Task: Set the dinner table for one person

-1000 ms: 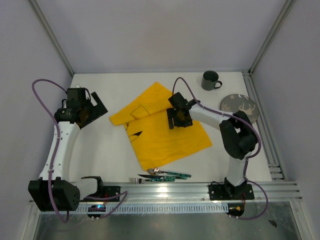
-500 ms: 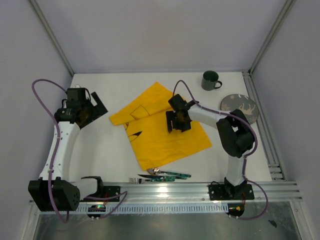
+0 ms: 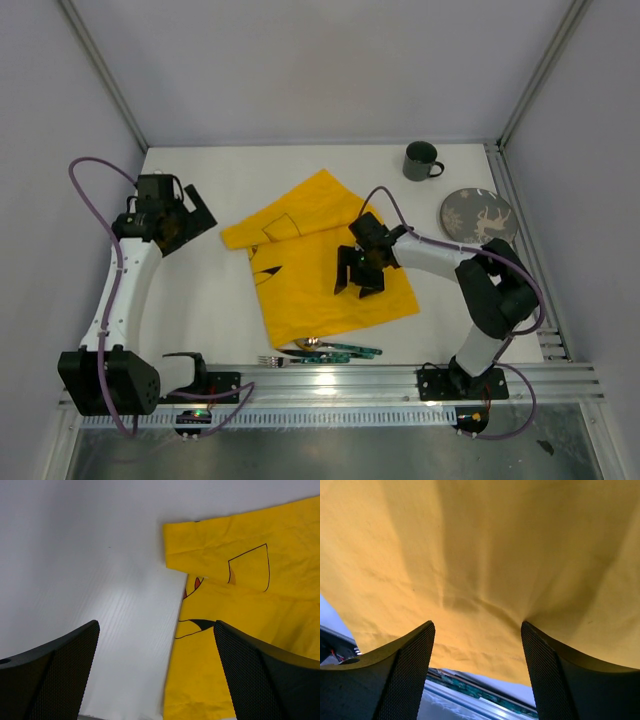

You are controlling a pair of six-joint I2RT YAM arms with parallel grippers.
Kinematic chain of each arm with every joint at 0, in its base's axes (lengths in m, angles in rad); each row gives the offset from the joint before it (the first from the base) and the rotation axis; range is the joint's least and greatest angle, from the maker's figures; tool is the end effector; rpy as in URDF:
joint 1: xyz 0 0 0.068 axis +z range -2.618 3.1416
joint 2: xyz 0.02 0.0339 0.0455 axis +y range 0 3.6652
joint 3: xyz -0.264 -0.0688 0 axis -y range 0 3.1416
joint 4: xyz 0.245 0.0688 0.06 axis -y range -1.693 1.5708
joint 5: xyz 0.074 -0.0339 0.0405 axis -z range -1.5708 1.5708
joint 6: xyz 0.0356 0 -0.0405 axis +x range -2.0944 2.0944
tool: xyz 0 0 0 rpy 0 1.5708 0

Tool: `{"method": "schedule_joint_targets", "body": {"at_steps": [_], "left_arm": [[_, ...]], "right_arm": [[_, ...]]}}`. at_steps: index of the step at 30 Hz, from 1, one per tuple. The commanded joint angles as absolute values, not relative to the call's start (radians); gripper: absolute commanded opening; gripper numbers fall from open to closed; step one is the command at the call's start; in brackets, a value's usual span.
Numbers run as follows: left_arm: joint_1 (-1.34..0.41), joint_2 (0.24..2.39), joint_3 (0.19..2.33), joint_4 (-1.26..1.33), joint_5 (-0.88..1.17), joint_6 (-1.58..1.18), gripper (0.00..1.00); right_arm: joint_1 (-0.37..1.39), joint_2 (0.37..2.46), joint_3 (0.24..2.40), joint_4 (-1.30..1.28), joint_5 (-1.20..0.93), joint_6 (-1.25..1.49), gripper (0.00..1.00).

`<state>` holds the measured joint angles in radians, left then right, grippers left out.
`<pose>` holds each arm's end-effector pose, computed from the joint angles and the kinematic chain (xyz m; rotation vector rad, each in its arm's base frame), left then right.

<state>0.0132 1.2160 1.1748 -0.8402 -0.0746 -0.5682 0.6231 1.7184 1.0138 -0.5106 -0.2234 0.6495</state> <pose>0.2451 0.0059 0.3264 -0.7351 2.3423 -0.1533 0.2570 0.1944 0.1597 -0.0204 2.9327 0.5776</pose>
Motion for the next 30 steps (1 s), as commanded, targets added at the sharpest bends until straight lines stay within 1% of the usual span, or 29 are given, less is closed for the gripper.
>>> {"method": "schedule_joint_targets", "body": {"at_steps": [1,7,10,16,17,19,21,23,26,30], "left_arm": [[0.012,1.218,1.2,-0.81,-0.064,-0.565,0.99],[0.011,1.221,1.195,-0.807,-0.066,-0.568,0.99],[0.011,1.22,1.19,-0.804,-0.063,-0.571,0.99],[0.011,1.221,1.186,-0.802,-0.057,-0.572,0.99],[0.011,1.223,1.186,-0.804,-0.055,-0.572,0.99],[0.011,1.224,1.184,-0.804,-0.051,-0.574,0.99],[0.011,1.223,1.181,-0.801,-0.052,-0.574,0.99],[0.012,1.224,1.177,-0.796,-0.052,-0.575,0.99],[0.012,1.226,1.17,-0.79,-0.049,-0.578,0.99],[0.012,1.235,1.16,-0.782,-0.026,-0.594,0.99]], "right_arm": [[0.664,1.698,0.968,-0.56,-0.279,0.719,0.74],[0.742,1.678,0.968,-0.538,-0.308,0.776,0.74],[0.773,1.687,1.038,-0.558,-0.253,0.744,0.74],[0.779,1.712,1.261,-0.577,-0.163,0.635,0.74],[0.778,1.726,1.335,-0.587,-0.12,0.585,0.74],[0.776,1.776,1.414,-0.612,-0.068,0.528,0.74],[0.772,1.81,1.523,-0.614,0.039,0.442,0.74],[0.761,1.862,1.618,-0.6,0.083,0.399,0.75],[0.717,1.939,1.733,-0.591,0.098,0.345,0.74],[0.652,2.035,1.822,-0.531,0.071,0.307,0.75]]}}
